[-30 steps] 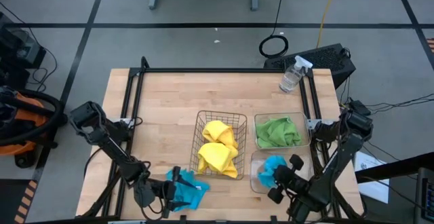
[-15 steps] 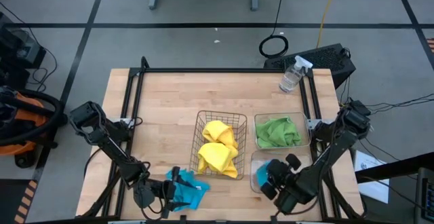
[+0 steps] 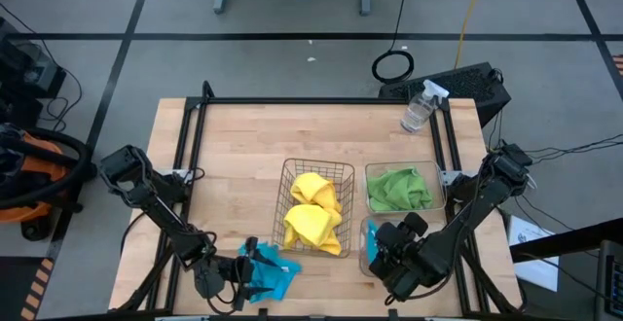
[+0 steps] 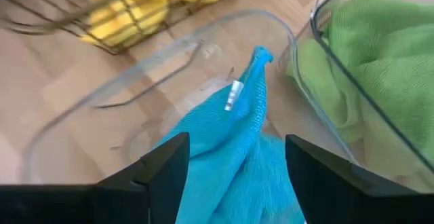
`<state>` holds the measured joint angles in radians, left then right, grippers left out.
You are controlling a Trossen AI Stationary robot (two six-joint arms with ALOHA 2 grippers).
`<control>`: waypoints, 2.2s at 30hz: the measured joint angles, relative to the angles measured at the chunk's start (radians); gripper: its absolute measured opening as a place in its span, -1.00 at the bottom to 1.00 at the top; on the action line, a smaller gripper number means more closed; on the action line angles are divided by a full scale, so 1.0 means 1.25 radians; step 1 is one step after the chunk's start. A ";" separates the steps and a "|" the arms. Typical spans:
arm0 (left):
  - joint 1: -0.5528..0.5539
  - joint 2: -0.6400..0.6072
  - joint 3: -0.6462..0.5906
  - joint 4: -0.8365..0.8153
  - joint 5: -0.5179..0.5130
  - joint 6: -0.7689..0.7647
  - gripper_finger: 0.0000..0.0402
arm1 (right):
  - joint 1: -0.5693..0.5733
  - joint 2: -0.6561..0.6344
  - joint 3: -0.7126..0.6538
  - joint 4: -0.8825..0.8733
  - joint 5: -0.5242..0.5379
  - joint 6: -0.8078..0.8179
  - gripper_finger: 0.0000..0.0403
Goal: Sort microfiber towel by color & place in baskets
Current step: Put the blue microfiber cloth into the bottom transparent bin
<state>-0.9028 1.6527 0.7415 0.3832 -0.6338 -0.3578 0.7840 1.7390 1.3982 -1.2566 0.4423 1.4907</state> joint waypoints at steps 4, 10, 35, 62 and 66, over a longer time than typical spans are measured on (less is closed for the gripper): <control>0.000 0.000 0.000 -0.026 -0.001 -0.035 0.47 | 0.002 0.000 0.063 -0.037 0.003 -0.024 0.15; -0.010 0.000 0.000 -0.028 -0.003 -0.044 0.47 | 0.033 0.000 0.107 0.025 0.127 -0.052 0.12; -0.041 0.085 0.000 -0.164 0.038 -0.088 0.42 | 0.146 0.064 0.107 0.371 0.360 -0.287 0.06; 0.000 0.049 0.010 -0.054 0.107 0.077 -0.90 | 0.117 0.227 0.107 0.982 0.418 -0.953 0.07; -0.002 0.022 0.032 -0.046 0.100 0.109 -0.90 | 0.092 0.258 0.107 1.091 0.393 -1.044 0.07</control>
<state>-0.9054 1.6807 0.7809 0.3257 -0.5091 -0.2211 0.8985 2.0611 1.5314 0.1074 0.9337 0.1863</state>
